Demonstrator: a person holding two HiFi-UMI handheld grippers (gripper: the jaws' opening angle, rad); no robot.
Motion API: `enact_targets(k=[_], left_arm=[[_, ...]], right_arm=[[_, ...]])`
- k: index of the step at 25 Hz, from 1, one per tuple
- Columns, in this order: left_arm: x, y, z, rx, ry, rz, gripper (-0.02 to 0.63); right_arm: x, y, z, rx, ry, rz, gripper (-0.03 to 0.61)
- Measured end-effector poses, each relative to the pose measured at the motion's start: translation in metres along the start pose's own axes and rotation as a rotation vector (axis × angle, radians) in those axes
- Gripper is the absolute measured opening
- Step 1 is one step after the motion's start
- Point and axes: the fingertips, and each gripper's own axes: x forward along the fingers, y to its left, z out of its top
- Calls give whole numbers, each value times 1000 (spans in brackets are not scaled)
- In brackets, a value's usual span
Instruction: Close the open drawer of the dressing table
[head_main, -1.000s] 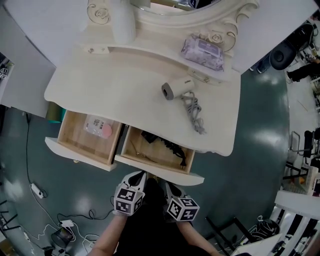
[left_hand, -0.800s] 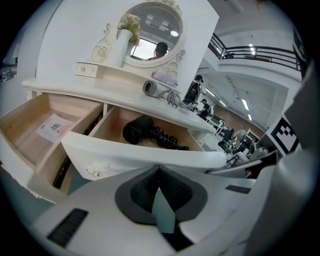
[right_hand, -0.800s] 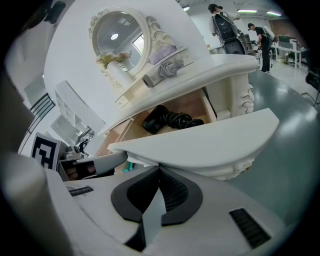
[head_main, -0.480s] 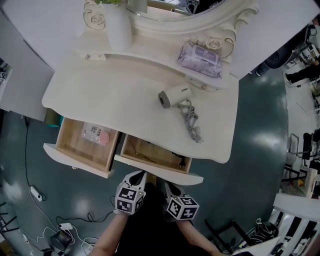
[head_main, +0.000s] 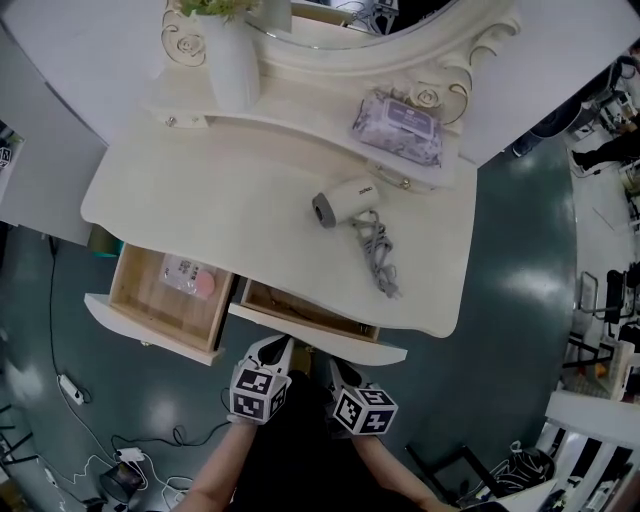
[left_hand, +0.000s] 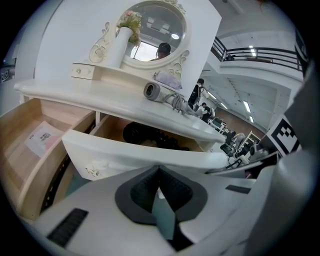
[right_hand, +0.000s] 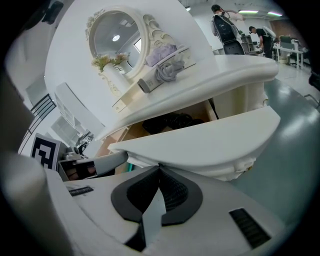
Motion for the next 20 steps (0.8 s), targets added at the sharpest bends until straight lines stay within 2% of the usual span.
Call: enact_targets(k=[20], left_arm=[[28,8,31,31,-10,2,-5]], right_arm=[[21,-9,36,-26,-25,24,17]])
